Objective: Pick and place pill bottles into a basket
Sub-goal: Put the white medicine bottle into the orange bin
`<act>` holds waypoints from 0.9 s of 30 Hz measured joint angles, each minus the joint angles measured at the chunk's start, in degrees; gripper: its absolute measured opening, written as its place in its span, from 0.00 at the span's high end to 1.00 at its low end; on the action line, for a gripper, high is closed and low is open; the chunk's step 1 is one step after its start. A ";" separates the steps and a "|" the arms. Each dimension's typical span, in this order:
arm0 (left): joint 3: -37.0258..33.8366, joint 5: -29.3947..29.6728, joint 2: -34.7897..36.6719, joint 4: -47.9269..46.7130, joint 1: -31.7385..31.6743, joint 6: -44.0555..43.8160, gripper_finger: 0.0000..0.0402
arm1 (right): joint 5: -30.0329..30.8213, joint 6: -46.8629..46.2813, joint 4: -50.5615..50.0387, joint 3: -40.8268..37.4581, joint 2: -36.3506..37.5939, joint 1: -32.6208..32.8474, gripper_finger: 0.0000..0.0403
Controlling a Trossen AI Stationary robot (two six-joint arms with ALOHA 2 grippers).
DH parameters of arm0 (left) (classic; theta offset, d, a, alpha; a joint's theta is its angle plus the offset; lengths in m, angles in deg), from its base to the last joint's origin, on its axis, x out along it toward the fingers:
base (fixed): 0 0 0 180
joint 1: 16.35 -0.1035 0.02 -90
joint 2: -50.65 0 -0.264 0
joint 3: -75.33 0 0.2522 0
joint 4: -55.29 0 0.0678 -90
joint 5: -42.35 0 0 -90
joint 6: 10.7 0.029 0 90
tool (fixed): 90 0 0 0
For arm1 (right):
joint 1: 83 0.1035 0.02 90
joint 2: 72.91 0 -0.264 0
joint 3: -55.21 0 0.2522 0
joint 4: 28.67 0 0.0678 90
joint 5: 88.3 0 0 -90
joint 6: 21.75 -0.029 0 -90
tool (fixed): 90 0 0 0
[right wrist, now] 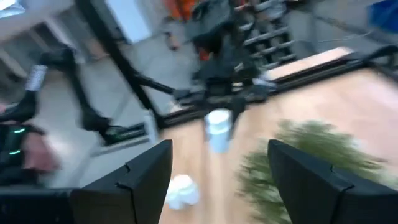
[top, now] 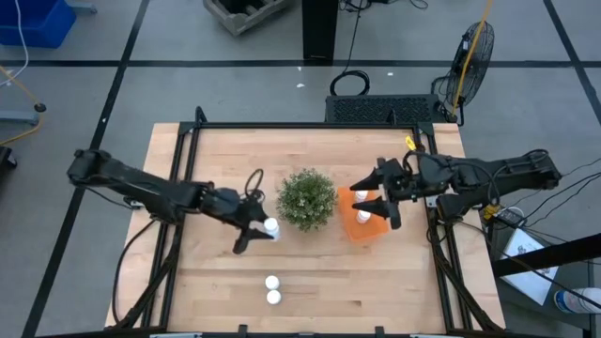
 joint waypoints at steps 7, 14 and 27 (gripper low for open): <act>24.48 8.09 -0.94 -30.70 2.74 -0.87 0.58 | -11.96 4.09 -5.50 14.82 -10.32 -4.29 0.37; 46.31 12.42 -8.51 -52.11 2.89 -3.49 0.58 | -18.34 11.75 -15.86 34.24 -22.90 -7.91 0.37; 61.61 21.89 -22.24 -62.45 3.35 -7.82 0.58 | -19.60 16.30 -18.68 43.10 -33.27 -13.35 0.37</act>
